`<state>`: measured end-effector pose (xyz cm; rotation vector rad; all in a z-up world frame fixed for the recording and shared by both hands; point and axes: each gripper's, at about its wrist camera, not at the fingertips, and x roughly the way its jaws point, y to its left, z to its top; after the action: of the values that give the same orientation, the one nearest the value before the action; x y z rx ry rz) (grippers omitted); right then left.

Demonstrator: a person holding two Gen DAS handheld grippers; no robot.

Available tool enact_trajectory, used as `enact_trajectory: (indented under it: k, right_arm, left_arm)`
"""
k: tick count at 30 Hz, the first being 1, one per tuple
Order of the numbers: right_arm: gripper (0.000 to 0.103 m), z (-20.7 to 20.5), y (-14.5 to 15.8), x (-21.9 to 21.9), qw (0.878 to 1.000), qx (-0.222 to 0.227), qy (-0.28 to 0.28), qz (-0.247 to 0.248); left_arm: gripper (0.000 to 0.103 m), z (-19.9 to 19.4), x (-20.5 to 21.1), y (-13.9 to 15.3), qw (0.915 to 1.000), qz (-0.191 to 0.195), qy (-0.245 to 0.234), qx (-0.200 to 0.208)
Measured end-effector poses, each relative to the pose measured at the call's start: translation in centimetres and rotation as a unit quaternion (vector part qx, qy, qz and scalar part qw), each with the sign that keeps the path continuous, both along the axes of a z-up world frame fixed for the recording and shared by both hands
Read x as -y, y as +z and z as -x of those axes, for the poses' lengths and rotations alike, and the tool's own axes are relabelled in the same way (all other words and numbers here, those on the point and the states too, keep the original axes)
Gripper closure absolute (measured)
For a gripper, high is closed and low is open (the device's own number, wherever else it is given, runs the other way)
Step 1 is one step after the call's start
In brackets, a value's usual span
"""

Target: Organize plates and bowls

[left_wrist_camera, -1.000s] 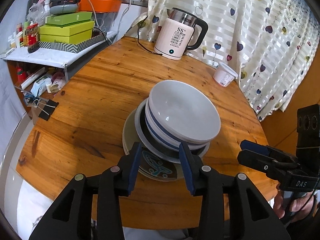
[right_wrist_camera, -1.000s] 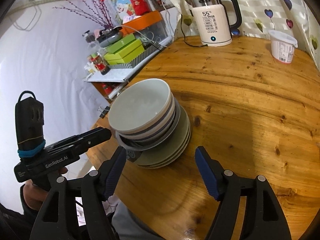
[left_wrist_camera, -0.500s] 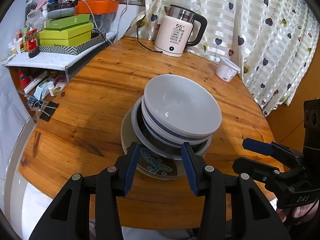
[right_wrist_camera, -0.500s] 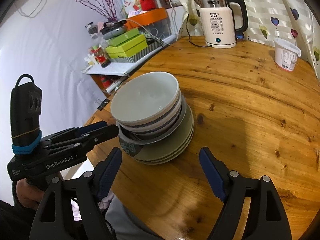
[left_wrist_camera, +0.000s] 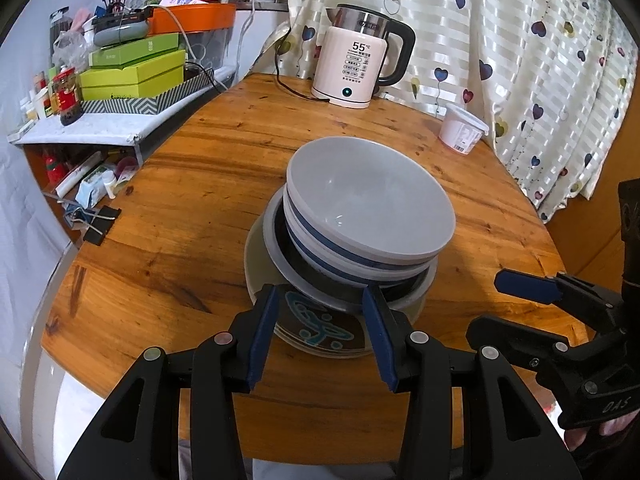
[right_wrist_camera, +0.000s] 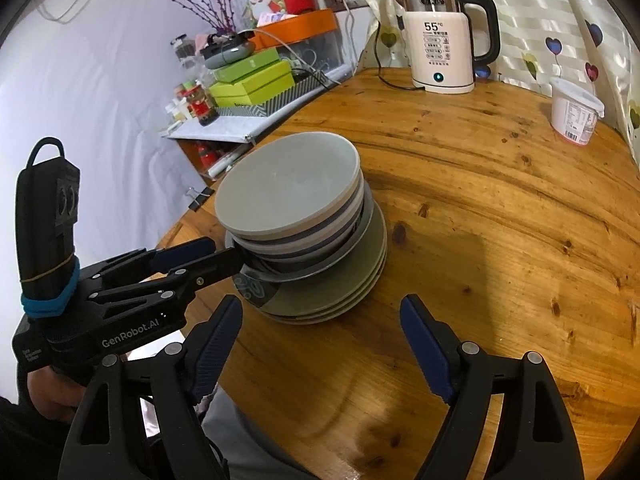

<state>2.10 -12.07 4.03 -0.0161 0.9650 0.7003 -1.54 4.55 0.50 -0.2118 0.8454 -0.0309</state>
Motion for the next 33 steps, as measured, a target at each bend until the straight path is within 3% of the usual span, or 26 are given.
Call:
enact_trajectory:
  k: [33]
  right_arm:
    - [0.021,0.12,-0.37,-0.57,1.000,-0.003,0.012,0.001]
  left_arm:
    - [0.058,0.35,0.12,-0.17,0.9994,-0.015,0.022,-0.024]
